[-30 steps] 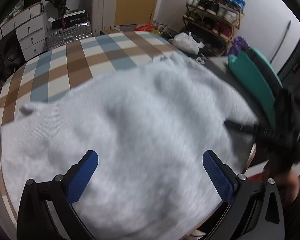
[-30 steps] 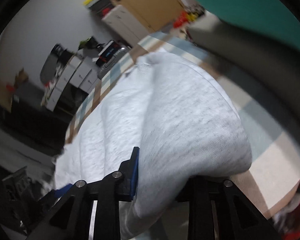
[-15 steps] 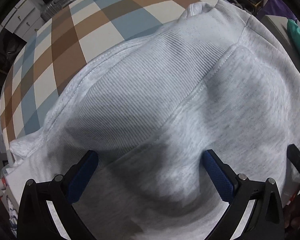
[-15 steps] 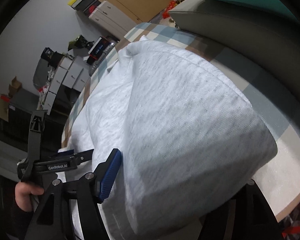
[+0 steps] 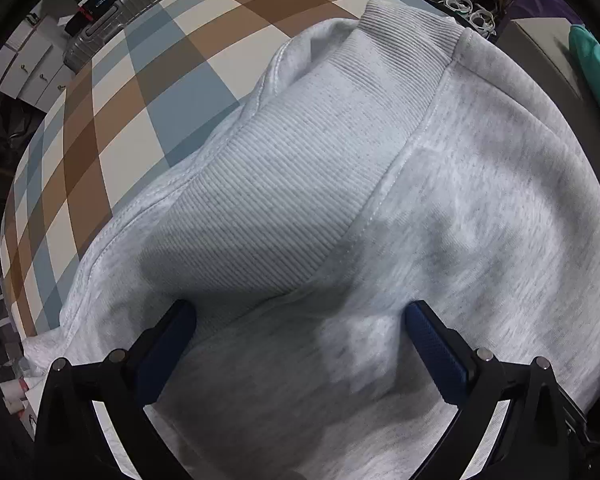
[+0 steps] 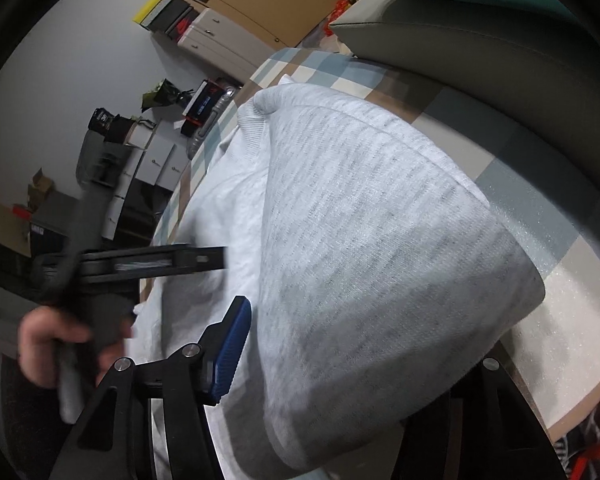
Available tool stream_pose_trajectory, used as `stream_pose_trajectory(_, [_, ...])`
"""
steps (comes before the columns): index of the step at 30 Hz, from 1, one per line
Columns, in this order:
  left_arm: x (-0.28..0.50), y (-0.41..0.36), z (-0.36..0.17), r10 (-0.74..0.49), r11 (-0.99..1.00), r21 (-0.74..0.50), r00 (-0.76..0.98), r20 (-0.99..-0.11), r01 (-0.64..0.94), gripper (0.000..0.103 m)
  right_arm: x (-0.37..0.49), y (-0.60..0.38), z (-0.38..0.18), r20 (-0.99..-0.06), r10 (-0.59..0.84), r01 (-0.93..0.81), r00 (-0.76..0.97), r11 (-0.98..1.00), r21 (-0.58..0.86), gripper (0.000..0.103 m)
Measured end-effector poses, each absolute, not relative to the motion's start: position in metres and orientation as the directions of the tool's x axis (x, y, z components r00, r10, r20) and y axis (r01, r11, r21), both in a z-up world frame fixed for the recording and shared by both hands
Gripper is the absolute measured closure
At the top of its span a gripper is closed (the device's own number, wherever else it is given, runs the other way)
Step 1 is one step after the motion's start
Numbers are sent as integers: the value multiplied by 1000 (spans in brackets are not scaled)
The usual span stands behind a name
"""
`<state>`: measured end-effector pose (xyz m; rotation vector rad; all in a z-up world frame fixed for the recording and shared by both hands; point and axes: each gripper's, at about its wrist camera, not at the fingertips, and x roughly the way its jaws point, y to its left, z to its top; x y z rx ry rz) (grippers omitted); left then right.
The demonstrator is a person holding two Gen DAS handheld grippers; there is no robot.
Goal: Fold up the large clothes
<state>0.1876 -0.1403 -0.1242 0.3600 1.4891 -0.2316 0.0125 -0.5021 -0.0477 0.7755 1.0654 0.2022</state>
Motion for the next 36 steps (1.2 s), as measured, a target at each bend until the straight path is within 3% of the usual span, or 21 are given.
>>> stream_pose_trajectory(9, [111, -88, -68, 22, 907, 100, 192, -981, 409, 1, 16, -509, -57, -672, 561, 221, 484, 664, 714, 44])
stream_pose_trajectory(13, [74, -55, -83, 9, 922, 69, 158, -987, 381, 1, 17, -501, -53, -679, 555, 201, 480, 684, 701, 37])
stream_pose_trajectory(14, [67, -48, -92, -13, 931, 35, 130, -991, 362, 1, 18, -498, -53, -679, 563, 197, 470, 684, 703, 38])
stream_pose_trajectory(16, [74, -55, -107, -72, 944, -37, 93, -993, 329, 1, 19, -496, -54, -686, 566, 202, 458, 685, 700, 63])
stream_pose_trajectory(20, [72, -52, -114, -128, 952, -78, 153, -980, 297, 1, 17, -498, -45, -664, 562, 173, 493, 685, 708, 78])
stream_pose_trajectory(28, [69, -86, -114, -191, 931, -110, 208, -959, 347, 1, -5, -452, 23, -589, 478, -146, 652, 841, 521, 83])
stream_pose_trajectory(36, [101, -160, -119, -263, 874, -131, 228, -937, 468, 1, -20, -464, 42, -531, 354, -137, 769, 904, 404, 83])
